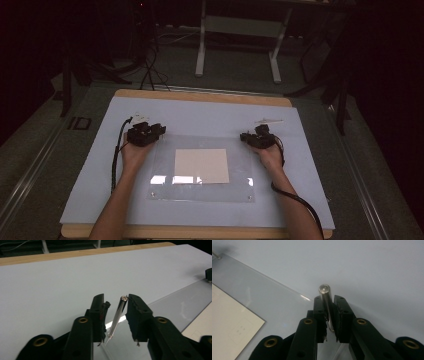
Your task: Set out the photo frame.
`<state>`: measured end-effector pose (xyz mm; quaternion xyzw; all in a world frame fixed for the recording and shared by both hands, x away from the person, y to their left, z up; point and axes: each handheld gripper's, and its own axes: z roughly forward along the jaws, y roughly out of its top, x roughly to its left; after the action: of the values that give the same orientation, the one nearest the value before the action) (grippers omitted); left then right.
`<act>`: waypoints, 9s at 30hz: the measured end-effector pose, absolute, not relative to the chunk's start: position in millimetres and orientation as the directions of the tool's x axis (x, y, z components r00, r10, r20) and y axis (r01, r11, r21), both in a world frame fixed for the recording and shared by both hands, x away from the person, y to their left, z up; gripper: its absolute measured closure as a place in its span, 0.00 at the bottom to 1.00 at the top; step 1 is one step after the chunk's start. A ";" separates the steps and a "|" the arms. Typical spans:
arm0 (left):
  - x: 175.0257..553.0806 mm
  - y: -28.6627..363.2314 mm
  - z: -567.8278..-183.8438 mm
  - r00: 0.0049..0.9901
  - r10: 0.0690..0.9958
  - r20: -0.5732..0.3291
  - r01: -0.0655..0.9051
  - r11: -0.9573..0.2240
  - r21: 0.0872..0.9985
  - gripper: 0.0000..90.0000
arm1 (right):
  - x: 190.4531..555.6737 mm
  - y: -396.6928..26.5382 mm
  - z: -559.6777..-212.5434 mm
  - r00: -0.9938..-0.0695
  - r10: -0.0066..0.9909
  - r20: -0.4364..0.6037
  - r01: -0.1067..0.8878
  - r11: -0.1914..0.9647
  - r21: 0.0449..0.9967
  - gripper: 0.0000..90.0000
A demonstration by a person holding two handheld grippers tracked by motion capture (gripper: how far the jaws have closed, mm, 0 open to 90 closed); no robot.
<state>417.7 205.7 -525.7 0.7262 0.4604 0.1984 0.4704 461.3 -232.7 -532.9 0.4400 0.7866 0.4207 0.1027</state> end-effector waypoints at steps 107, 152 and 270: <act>465.8 206.9 -525.6 0.405 0.826 -0.392 0.688 0.006 0.725 0.94 | 339.6 -175.3 -422.5 -0.818 0.551 0.168 0.455 0.438 0.776 0.70; 468.4 210.0 -528.5 0.402 0.805 -0.437 0.699 0.038 0.714 0.93 | 272.0 -150.9 -463.3 -0.818 0.567 0.092 0.392 0.434 0.811 1.00; 395.2 213.5 -471.1 0.675 0.738 -0.005 0.303 -0.272 0.913 0.47 | 375.1 -149.2 -386.1 -0.734 0.655 0.177 0.450 0.275 0.850 1.00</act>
<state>395.2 213.5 -471.1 0.7671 0.3392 0.2177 0.4992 375.1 -149.2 -386.1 0.3490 0.7915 0.4906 0.1047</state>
